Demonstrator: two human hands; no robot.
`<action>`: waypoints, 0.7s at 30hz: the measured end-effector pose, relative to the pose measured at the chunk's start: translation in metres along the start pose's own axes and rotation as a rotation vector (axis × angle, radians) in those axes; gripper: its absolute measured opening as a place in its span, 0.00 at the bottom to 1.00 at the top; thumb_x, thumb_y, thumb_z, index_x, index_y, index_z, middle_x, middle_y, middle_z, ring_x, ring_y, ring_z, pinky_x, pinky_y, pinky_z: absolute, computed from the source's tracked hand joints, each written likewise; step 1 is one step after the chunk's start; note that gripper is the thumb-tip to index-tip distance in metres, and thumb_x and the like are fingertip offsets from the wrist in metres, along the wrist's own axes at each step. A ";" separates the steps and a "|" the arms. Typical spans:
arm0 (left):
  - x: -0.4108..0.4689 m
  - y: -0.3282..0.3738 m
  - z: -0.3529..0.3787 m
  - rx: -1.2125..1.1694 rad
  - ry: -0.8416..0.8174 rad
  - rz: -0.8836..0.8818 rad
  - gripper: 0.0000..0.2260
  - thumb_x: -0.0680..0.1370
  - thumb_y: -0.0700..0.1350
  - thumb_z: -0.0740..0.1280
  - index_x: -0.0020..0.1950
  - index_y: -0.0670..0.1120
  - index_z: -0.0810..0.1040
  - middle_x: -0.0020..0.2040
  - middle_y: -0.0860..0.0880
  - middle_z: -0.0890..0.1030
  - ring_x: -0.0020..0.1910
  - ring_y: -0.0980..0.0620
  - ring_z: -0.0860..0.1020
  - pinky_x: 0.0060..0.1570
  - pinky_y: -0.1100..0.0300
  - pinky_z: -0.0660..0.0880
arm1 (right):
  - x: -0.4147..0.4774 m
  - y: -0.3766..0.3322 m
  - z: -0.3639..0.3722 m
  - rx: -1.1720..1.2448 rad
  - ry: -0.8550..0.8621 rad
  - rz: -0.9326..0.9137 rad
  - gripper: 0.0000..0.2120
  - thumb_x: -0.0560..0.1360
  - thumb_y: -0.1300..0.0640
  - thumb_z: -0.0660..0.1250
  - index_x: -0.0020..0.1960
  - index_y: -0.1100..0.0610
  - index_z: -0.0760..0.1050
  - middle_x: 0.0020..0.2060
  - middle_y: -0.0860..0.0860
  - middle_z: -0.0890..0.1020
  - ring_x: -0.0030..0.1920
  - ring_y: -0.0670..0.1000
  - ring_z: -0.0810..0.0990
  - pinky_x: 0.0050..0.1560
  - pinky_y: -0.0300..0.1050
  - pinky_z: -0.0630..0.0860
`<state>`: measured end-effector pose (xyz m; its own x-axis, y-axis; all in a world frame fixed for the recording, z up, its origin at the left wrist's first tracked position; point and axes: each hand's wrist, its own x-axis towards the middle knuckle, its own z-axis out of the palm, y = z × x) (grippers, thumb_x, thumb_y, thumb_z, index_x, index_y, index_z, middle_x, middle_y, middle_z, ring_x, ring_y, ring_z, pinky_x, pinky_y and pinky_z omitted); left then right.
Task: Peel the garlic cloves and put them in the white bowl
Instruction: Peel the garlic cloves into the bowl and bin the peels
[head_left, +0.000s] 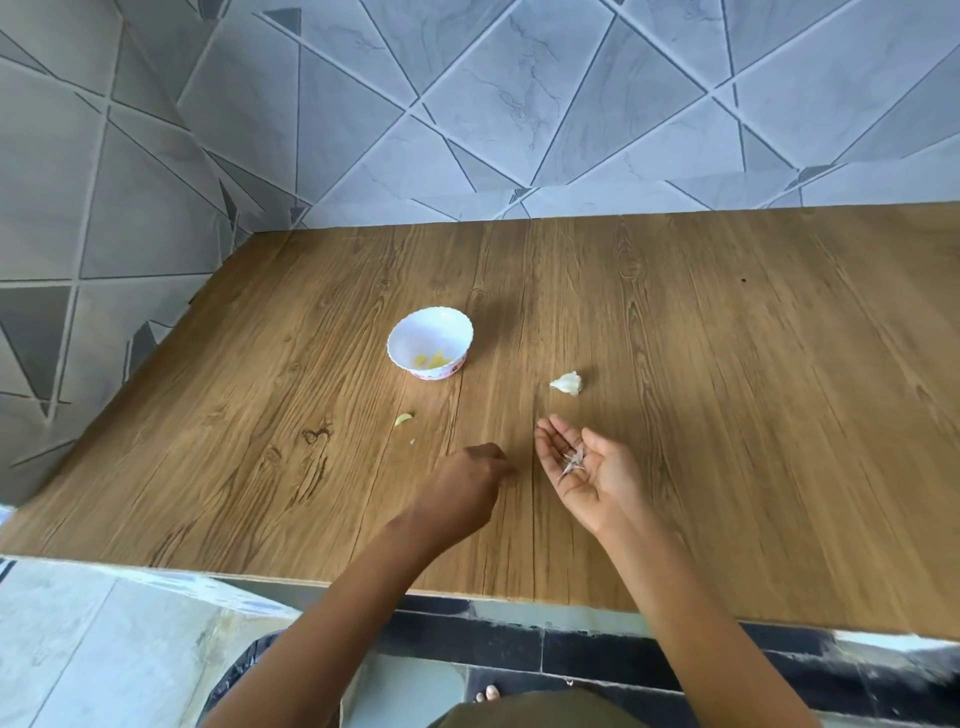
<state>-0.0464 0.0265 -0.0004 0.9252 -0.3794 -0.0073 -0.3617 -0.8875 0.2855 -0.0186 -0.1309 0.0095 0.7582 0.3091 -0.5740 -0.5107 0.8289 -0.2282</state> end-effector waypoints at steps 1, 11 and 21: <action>0.000 -0.001 -0.001 0.007 -0.011 0.015 0.14 0.78 0.36 0.61 0.61 0.45 0.79 0.56 0.48 0.80 0.50 0.52 0.80 0.51 0.58 0.77 | 0.000 -0.001 -0.002 0.005 0.002 -0.003 0.19 0.82 0.58 0.51 0.48 0.69 0.76 0.45 0.62 0.80 0.50 0.56 0.79 0.48 0.48 0.80; 0.016 0.000 -0.014 -0.021 -0.064 -0.093 0.06 0.74 0.37 0.67 0.48 0.43 0.81 0.45 0.47 0.83 0.44 0.50 0.80 0.46 0.57 0.77 | -0.001 0.002 -0.006 -0.008 0.017 0.014 0.18 0.82 0.59 0.52 0.48 0.69 0.76 0.45 0.62 0.80 0.49 0.56 0.80 0.51 0.49 0.77; 0.026 0.021 -0.047 -0.464 0.072 -0.056 0.12 0.71 0.31 0.66 0.46 0.43 0.84 0.41 0.49 0.85 0.41 0.56 0.82 0.44 0.68 0.77 | 0.006 0.019 0.004 -0.039 0.045 0.065 0.14 0.81 0.61 0.54 0.46 0.67 0.75 0.33 0.58 0.82 0.40 0.53 0.81 0.38 0.47 0.81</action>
<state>-0.0242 0.0099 0.0506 0.9534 -0.3003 0.0273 -0.2367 -0.6894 0.6846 -0.0221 -0.1114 0.0047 0.7044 0.3394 -0.6234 -0.5743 0.7887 -0.2195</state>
